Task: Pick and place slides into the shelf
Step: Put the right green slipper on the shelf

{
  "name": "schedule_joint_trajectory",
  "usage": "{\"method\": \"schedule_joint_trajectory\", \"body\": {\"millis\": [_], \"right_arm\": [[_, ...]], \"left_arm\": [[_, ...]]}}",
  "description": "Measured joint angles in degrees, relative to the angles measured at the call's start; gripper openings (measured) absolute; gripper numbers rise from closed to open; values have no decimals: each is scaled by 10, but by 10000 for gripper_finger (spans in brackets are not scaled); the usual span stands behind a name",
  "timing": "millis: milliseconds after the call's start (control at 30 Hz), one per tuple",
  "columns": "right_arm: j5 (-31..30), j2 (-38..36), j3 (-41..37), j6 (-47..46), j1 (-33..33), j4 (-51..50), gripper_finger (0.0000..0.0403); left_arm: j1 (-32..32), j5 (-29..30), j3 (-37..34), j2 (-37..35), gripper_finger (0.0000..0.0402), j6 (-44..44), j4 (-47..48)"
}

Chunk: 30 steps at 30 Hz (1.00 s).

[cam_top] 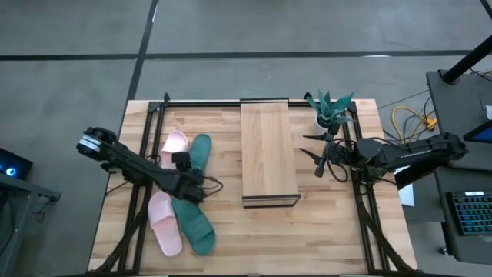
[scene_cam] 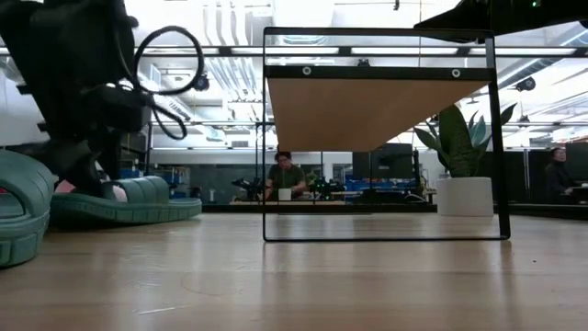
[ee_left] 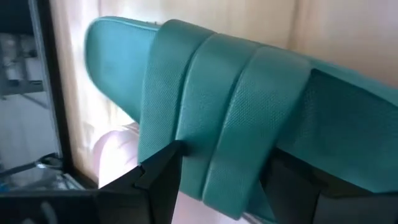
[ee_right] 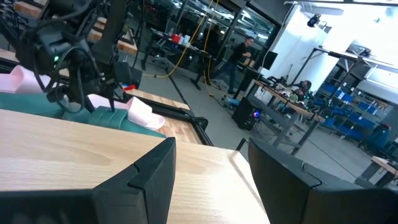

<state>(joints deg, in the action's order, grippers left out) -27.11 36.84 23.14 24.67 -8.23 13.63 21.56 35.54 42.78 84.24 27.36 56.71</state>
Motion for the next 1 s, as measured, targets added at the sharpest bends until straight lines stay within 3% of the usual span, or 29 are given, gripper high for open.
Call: {"method": "schedule_joint_trajectory", "body": {"millis": [300,600,833,1000], "right_arm": [[0,0,0,0,0,0,192],[0,0,0,11,0,4,192],[0,0,0,39,0,8,192],[0,0,0,40,0,34,192]], "left_arm": [[0,36,0,34,173,10,4],[-1,41,0,-31,12,7,15],[-1,46,3,-124,3,-14,14],[-1,114,8,-192,2,-76,10]]}}
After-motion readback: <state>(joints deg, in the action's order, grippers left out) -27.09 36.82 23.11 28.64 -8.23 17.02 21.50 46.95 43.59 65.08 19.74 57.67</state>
